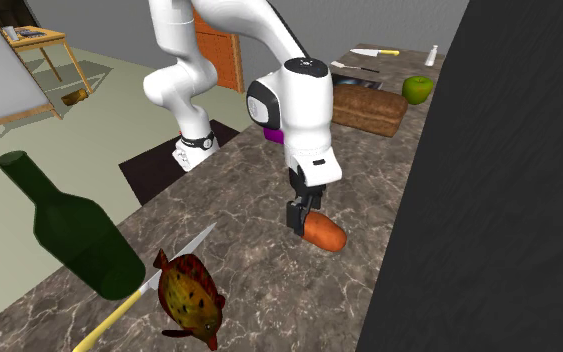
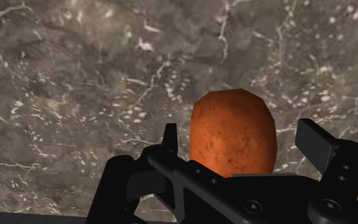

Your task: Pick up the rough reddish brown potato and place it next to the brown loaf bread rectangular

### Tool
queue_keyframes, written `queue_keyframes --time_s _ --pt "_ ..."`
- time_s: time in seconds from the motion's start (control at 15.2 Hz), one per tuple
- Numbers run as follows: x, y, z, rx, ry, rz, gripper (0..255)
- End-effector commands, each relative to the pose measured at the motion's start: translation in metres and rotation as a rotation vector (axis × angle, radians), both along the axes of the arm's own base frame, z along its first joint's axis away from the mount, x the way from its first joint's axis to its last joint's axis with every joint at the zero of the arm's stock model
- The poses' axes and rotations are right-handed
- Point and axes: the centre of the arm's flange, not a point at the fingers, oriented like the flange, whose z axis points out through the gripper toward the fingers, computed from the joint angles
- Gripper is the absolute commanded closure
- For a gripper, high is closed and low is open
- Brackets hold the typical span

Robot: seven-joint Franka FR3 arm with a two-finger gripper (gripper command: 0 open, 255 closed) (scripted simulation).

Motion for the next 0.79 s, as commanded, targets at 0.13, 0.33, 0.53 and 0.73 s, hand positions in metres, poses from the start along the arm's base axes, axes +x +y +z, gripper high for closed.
queue_keyframes --time_s 0.13,0.33,0.53,0.73 --pt "0.0000 0.0000 0.0000 0.000 0.000 0.000 255" --pt "0.0000 0.0001 0.0001 0.000 0.000 0.000 255" --pt "0.0000 0.0001 0.0000 0.000 0.000 0.000 255" --pt "0.0000 0.0000 0.0053 0.000 0.000 0.000 255"
